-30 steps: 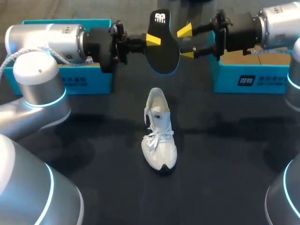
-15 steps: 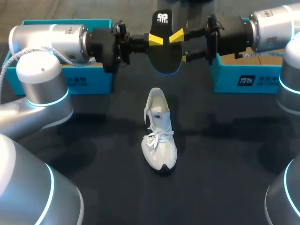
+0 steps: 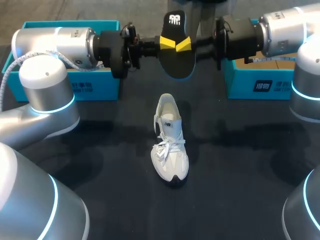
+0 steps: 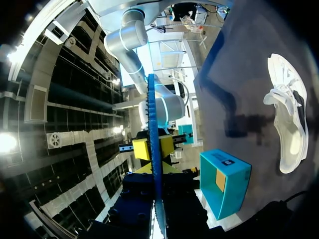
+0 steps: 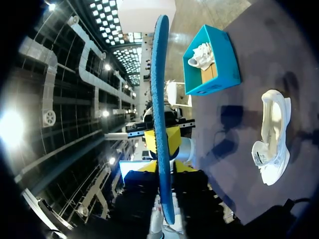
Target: Take the shoe out of the shoebox, open the shoe tongue, remove and reinsert the insole, then place the shoe into the shoebox
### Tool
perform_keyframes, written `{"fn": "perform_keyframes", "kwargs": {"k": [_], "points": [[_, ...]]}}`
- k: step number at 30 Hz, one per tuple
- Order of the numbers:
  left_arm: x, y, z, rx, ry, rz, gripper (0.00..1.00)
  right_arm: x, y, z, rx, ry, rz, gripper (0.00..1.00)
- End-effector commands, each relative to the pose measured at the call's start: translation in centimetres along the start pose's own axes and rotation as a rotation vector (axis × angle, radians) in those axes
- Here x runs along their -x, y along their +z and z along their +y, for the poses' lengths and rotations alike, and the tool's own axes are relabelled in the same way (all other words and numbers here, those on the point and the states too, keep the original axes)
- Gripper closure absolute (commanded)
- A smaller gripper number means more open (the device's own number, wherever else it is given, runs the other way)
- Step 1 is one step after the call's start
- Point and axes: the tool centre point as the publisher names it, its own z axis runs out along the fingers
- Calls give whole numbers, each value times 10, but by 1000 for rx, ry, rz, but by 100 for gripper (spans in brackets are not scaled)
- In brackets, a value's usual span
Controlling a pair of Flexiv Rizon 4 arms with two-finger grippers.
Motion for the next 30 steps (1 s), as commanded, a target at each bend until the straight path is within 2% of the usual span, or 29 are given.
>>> {"fn": "perform_keyframes", "kwargs": {"k": [1, 8, 9, 10, 11, 19, 30], "points": [[0, 1, 1, 0, 2, -2, 100, 1, 2, 1, 3, 2, 0, 100], [1, -1, 1, 8, 1, -4, 100, 0, 1, 1, -2, 1, -6, 100], [1, -2, 1, 11, 3, 1, 97, 0, 1, 1, -3, 0, -7, 100], [1, -2, 2, 17, 4, 4, 38, -1, 1, 2, -3, -1, -7, 100], [2, -3, 2, 17, 2, 4, 0, -1, 1, 2, -4, -1, -7, 100], [7, -19, 5, -24, 18, 23, 0, -1, -6, 2, 10, -10, -12, 100], [-6, -65, 11, -90, 25, 114, 0, 0, -22, 1, 63, -18, -23, 100]]}}
